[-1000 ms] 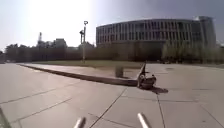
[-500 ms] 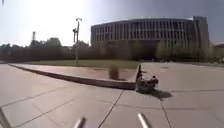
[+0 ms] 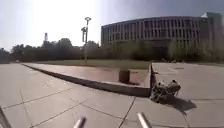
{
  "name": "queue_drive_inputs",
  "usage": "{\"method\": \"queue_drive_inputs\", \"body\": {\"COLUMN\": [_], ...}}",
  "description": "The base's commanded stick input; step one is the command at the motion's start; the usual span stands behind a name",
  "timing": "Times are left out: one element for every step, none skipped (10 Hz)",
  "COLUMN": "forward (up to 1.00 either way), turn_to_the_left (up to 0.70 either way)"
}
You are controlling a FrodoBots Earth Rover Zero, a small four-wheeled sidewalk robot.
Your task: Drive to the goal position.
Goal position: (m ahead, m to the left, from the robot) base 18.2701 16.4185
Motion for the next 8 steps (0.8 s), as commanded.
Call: {"method": "queue_drive_inputs", "body": {"forward": [0.7,0.7,0.7,0.7,0.7,0.7,0.7,0.7], "turn_to_the_left": [0.35,0.35,0.35,0.35,0.35,0.35,0.35,0.35]}}
